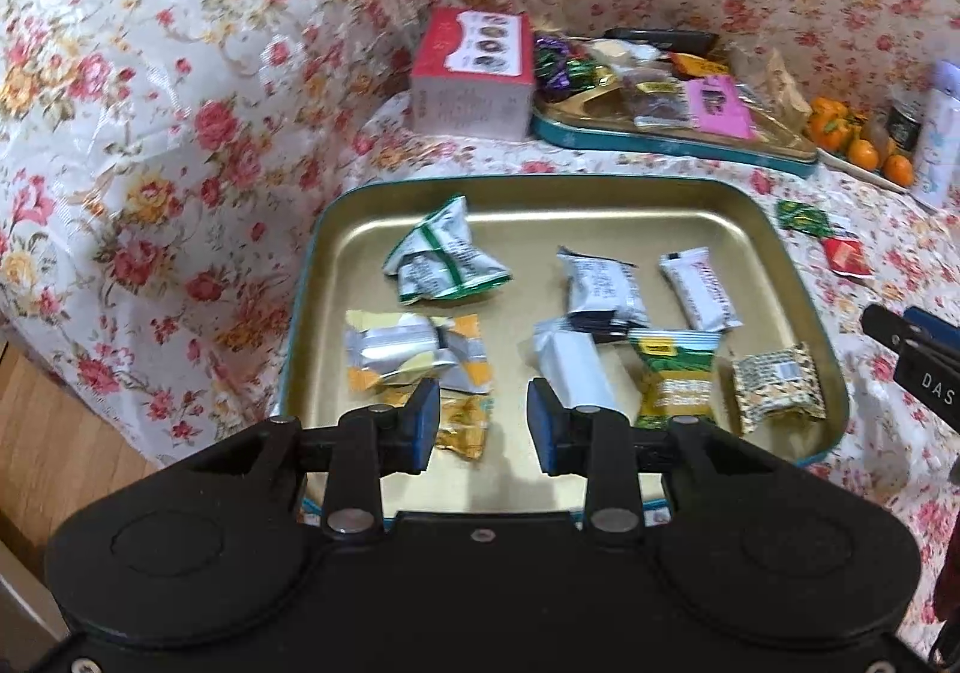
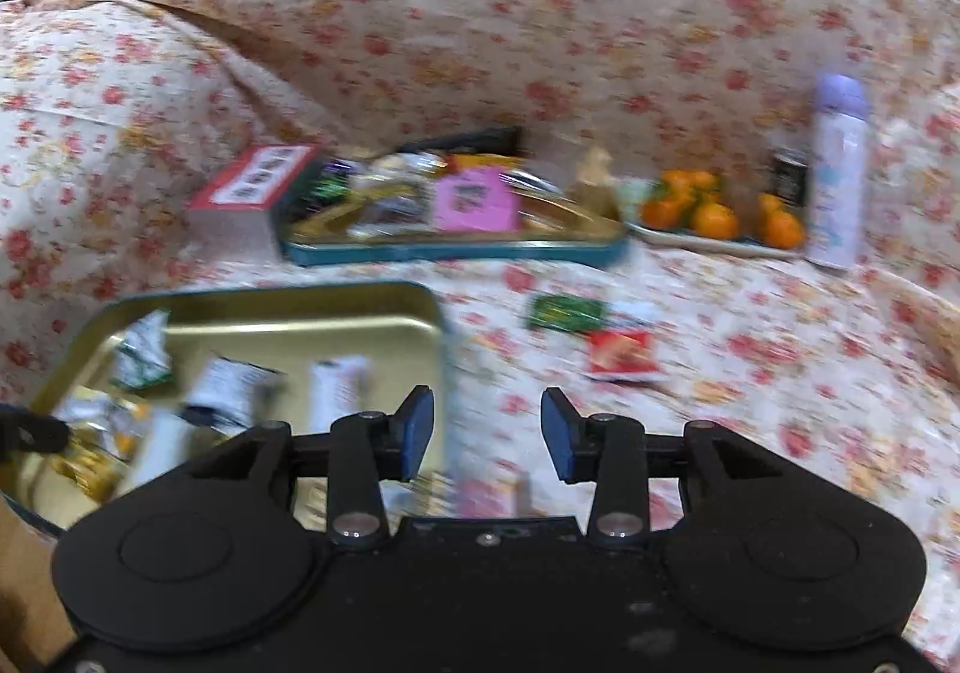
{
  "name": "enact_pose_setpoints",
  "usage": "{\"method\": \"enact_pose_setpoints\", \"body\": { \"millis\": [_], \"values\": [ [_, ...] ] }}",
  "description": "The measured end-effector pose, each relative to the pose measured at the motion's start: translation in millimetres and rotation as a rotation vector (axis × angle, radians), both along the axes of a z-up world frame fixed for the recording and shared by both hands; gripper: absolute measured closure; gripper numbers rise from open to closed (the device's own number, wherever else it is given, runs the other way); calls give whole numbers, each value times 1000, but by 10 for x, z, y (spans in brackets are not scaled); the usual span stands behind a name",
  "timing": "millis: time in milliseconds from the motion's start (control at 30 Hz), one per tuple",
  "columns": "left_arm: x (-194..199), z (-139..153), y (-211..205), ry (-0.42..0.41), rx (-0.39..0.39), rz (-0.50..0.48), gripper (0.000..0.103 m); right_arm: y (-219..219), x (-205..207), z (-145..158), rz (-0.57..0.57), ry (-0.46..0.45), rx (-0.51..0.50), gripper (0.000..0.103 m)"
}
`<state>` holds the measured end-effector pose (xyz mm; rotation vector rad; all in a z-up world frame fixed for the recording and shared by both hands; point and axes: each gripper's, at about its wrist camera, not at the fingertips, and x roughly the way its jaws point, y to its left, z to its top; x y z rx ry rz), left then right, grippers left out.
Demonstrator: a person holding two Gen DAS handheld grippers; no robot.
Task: Organize snacks
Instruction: 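Withdraw both open tools toward the green candy and red hawthorn packet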
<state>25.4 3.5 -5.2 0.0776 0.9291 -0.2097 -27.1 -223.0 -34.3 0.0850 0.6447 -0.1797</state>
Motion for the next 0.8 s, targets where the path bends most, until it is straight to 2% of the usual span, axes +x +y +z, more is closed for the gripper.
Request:
{"method": "enact_pose_setpoints", "body": {
  "millis": [200,367,533,700,800],
  "values": [
    [-152,35,-142,-72,-20,-54,61,-426,-62,-153,-97,33,42,61],
    [-247,68,-218,-118,-48,-80,61,-545,158,-241,-90,33,32,52],
    [-280,30,-269,-115,-47,-110,61,-503,479,-293,-144,-18,-70,42],
    [-294,7,-280,-107,-62,-130,61,-530,779,-346,-117,-26,-42,40],
    [-316,9,-297,-118,-64,-135,61,-525,884,-410,-112,-17,-62,39]
  ]
}}
